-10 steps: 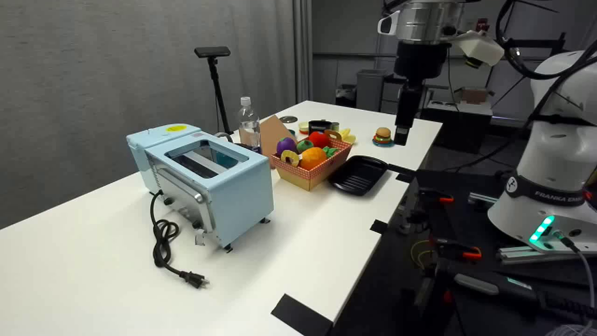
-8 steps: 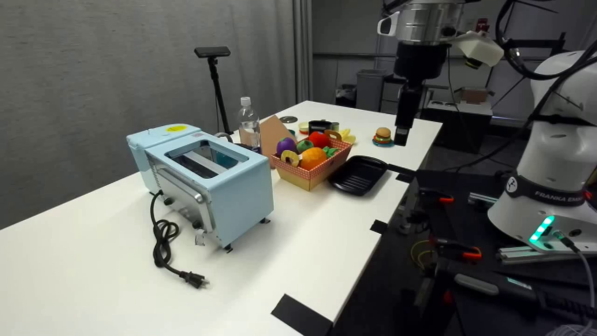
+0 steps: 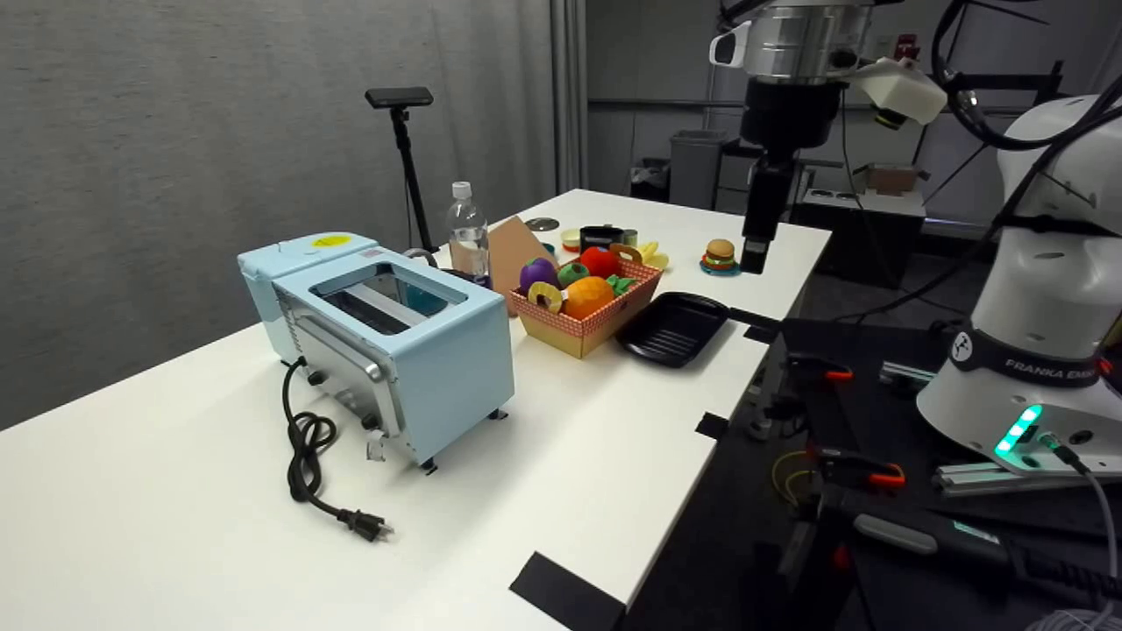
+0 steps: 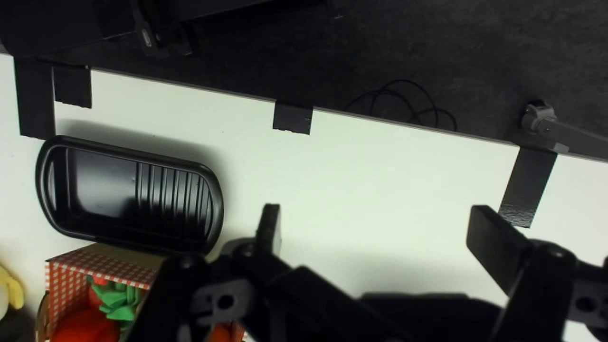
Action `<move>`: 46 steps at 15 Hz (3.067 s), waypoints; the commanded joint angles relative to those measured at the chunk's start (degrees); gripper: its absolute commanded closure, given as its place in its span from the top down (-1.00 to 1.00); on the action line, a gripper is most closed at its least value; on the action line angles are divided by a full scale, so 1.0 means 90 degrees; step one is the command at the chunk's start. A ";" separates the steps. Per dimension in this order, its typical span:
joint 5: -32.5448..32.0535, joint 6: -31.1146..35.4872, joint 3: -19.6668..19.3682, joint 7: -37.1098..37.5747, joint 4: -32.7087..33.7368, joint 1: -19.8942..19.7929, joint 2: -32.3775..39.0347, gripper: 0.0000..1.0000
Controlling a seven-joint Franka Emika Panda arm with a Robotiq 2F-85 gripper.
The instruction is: Take the pineapple and purple plush toys out of the box and put them on the counter
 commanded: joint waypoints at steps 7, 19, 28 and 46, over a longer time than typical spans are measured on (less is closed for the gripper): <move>-0.0038 -0.0012 -0.0052 0.0027 0.0009 0.0051 0.0007 1.00; -0.0038 -0.0012 -0.0052 0.0027 0.0009 0.0051 0.0007 1.00; -0.0038 -0.0012 -0.0052 0.0027 0.0009 0.0051 0.0007 1.00; -0.0381 0.0869 -0.0482 0.0205 0.0293 -0.0644 0.0923 1.00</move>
